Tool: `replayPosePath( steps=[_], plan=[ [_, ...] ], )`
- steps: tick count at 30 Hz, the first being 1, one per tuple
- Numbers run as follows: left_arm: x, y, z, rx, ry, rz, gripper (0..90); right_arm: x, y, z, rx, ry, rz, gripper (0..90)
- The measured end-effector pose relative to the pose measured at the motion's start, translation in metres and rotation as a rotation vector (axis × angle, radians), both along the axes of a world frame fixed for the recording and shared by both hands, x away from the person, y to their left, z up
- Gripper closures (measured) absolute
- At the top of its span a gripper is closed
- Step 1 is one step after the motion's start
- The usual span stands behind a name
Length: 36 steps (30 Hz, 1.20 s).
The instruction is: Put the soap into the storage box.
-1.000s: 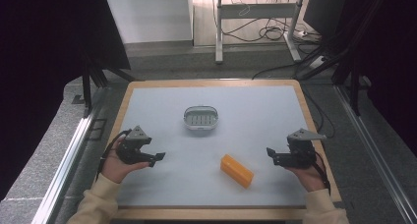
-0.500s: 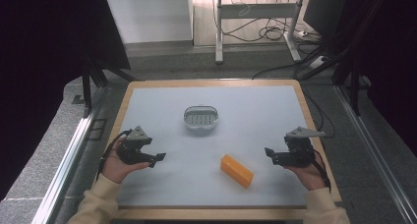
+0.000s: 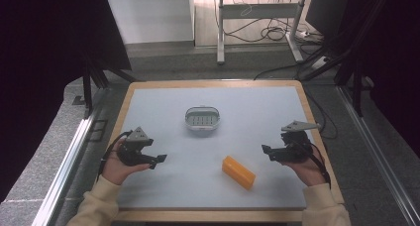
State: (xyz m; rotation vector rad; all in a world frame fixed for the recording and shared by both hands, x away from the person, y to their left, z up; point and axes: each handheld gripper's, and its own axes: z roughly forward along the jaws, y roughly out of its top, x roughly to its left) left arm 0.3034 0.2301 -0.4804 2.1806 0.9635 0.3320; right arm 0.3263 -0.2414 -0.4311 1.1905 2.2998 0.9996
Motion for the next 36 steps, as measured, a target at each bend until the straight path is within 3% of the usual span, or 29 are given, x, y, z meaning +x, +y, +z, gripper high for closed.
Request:
replayPosePath(
  steps=[8,21,36],
  plan=[
    [0.000,-0.001,0.000,0.007,-0.001,0.001,19.1,-0.003,0.019,0.005,-0.070,0.018,0.056,18.6],
    [0.000,-0.004,-0.001,0.013,-0.003,-0.011,19.1,-0.014,0.031,0.010,-0.089,0.037,0.098,23.3],
    [0.000,-0.004,-0.001,0.014,0.000,-0.017,18.9,-0.021,0.061,0.008,-0.115,0.086,0.181,30.7]
  ],
)
